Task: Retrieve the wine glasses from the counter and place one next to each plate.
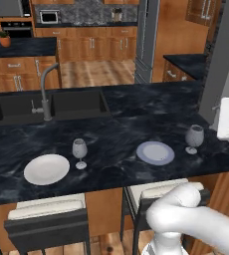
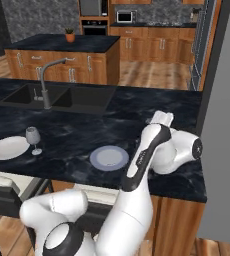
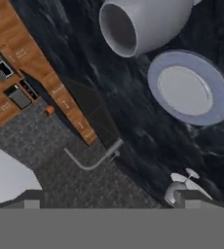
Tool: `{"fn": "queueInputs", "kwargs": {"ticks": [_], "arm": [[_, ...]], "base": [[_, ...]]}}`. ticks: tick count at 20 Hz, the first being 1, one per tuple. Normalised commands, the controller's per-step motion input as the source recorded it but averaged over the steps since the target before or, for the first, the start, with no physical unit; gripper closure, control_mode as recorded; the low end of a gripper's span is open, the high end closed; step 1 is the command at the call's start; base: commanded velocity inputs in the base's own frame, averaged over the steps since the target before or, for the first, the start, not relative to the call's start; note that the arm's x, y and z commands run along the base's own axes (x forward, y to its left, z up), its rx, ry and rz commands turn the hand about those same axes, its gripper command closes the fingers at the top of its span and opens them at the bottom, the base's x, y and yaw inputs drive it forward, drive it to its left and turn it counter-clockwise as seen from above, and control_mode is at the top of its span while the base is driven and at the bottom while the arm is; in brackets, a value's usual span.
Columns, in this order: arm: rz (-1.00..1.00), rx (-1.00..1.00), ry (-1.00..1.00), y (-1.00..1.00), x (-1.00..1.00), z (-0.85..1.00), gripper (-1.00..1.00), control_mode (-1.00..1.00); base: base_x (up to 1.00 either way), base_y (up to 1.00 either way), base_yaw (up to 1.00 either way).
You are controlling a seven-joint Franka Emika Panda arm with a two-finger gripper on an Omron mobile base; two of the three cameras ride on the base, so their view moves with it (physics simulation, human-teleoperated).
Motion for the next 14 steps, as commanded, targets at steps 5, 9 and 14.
{"fn": "queueInputs", "kwargs": {"ticks": [5, 9, 14], "arm": [[0.02, -0.11, -0.25, 0.89, -0.66, 1.00, -1.00, -1.00], [0.19, -0.09, -0.10, 0.50, -0.88, 1.00, -1.00, -1.00], [0.33, 0.00, 0.12, 0.05, -0.98, 1.00, -1.00, -1.00]], "base": [[0.00, 0.00, 0.00], [0.00, 0.00, 0.00], [0.00, 0.00, 0.00]]}}
